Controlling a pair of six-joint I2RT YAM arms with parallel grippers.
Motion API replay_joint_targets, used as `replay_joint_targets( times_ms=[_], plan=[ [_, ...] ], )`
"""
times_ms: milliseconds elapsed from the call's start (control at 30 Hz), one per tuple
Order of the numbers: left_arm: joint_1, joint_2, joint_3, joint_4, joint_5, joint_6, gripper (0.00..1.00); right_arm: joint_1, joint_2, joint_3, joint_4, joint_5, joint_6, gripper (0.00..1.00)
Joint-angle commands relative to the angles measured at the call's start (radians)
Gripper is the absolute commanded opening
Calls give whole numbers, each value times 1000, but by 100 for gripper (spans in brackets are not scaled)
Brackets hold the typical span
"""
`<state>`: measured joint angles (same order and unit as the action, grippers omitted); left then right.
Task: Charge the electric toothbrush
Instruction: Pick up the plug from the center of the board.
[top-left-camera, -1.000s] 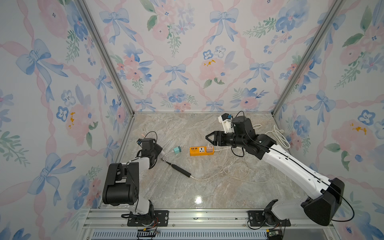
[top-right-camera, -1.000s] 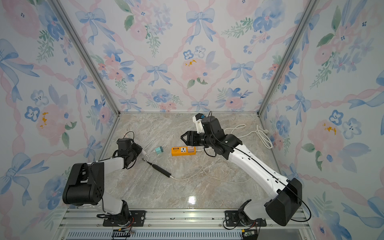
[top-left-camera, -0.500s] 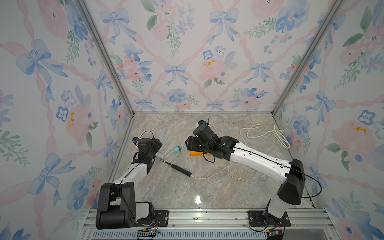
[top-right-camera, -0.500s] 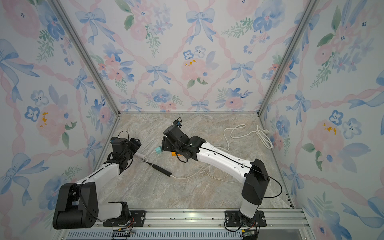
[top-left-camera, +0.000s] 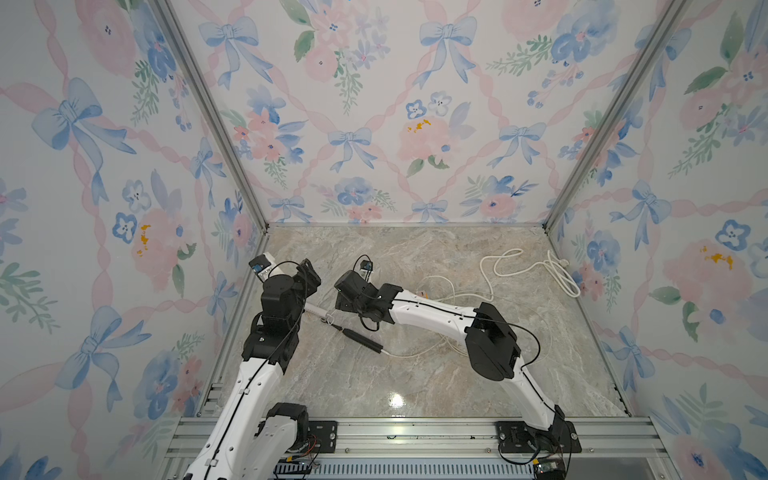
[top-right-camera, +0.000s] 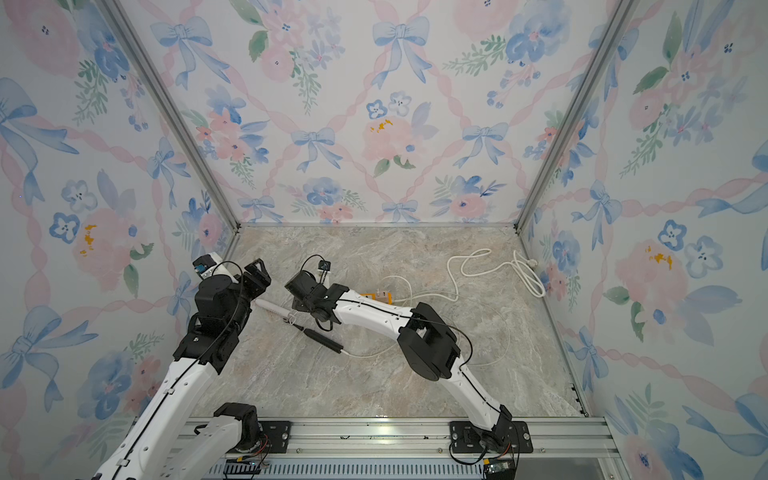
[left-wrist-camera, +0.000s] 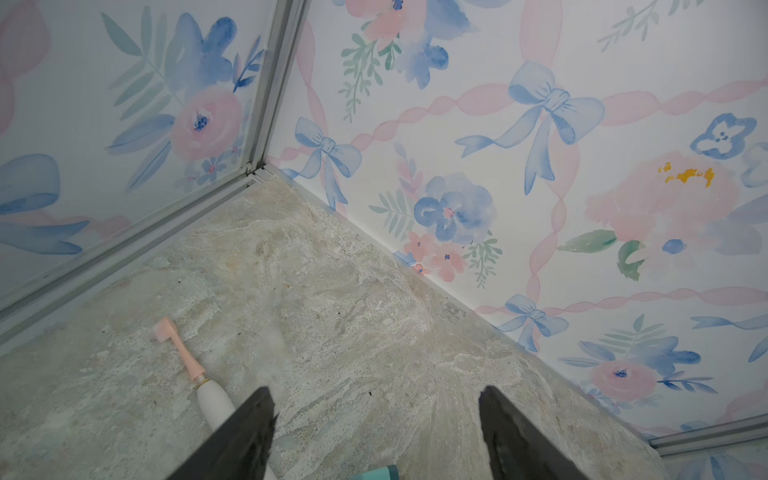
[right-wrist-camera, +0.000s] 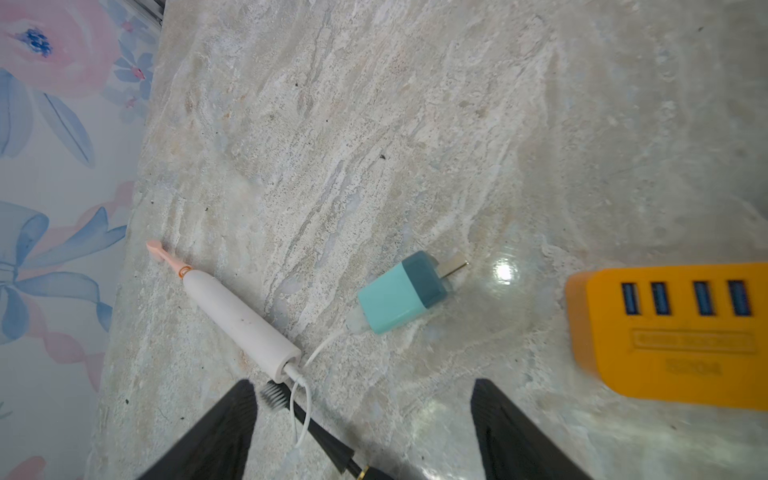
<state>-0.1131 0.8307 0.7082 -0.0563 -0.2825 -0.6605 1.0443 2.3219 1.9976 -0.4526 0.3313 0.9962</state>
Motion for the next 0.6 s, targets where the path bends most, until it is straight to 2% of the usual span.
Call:
replay_joint_targets(
  times_ms=[0, 233, 400, 567],
  plan=[
    [20, -27, -49, -41, -31, 70, 79, -11, 69, 93, -44, 44, 65, 82],
    [25, 4, -32, -41, 36, 101, 79, -9, 243, 336, -235, 136, 134, 78],
    [23, 12, -32, -41, 65, 98, 80, -10, 312, 418, -348, 170, 191, 74],
    [21, 15, -32, -42, 76, 102, 80, -16, 321, 400, -360, 166, 199, 70]
  ],
)
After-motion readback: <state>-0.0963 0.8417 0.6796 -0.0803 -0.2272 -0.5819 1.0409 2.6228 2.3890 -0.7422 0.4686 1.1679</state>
